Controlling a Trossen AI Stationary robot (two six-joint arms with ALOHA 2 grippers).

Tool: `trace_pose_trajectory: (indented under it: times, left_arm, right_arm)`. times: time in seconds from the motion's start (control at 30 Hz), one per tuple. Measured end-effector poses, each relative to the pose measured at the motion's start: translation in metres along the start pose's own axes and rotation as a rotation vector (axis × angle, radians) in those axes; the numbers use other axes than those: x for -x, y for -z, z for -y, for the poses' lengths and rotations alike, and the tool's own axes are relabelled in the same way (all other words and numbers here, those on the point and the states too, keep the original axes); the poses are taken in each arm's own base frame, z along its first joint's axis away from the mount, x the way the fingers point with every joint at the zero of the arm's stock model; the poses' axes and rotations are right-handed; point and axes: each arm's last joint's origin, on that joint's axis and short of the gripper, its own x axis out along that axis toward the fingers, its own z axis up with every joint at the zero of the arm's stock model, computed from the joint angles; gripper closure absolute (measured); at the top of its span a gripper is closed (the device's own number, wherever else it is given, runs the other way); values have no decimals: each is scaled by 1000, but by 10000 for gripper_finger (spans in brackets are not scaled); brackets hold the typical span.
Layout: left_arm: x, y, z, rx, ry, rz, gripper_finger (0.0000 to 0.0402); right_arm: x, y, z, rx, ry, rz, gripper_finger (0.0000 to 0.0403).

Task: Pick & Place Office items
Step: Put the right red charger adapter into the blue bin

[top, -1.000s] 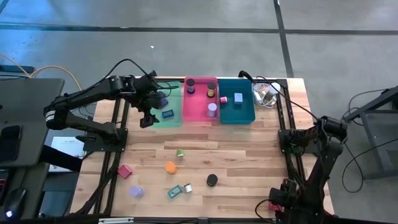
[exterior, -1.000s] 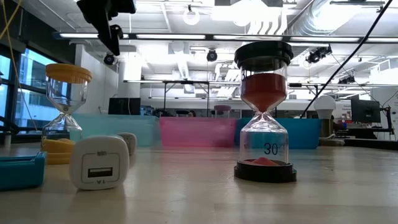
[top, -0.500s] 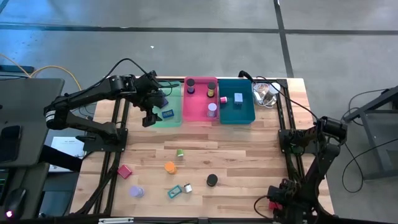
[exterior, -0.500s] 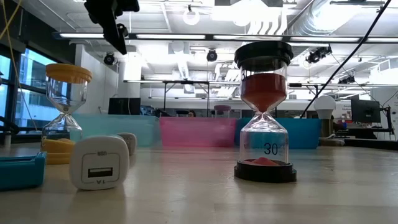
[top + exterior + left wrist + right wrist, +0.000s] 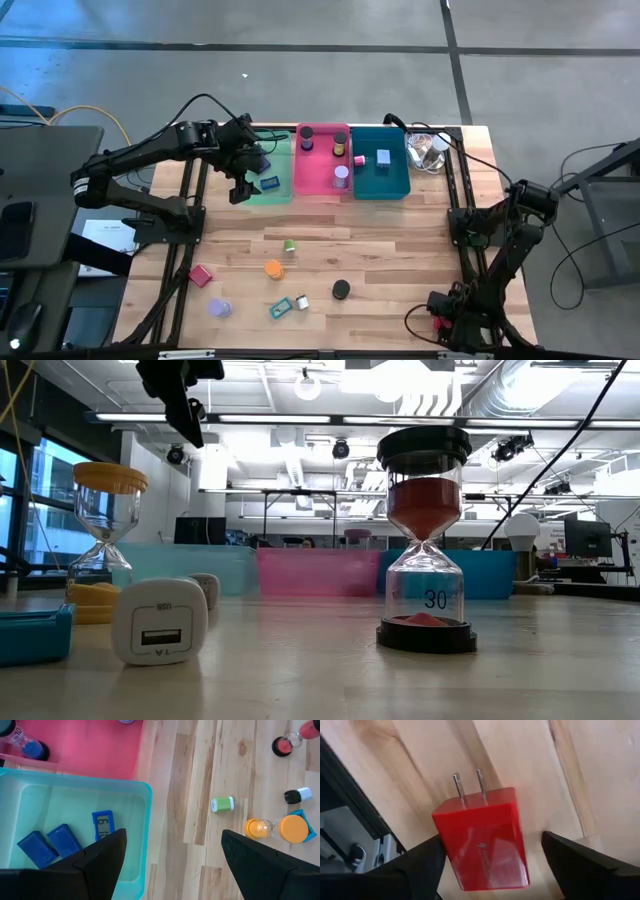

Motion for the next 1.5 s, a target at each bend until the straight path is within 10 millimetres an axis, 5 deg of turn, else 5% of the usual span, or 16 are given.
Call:
trace_pose_trajectory:
  times: [0.27, 0.77, 1.07, 1.27, 1.5]
  left_arm:
    - [0, 0, 0, -1, -1, 0, 82]
    - [0, 0, 0, -30, -4, 0, 82]
    - [0, 0, 0, -29, 0, 1, 82]
    - [0, 0, 0, -21, 0, 0, 82]
    - [0, 0, 0, -19, 0, 0, 82]
  right_arm:
    - [0, -11, 3, 4, 23, -40, 202]
    - [8, -56, 9, 85, 26, -40, 178]
    - [11, -81, 13, 115, 6, -64, 199]
    - [12, -88, 14, 125, -2, -48, 179]
    - [12, -90, 14, 137, -2, -37, 200]
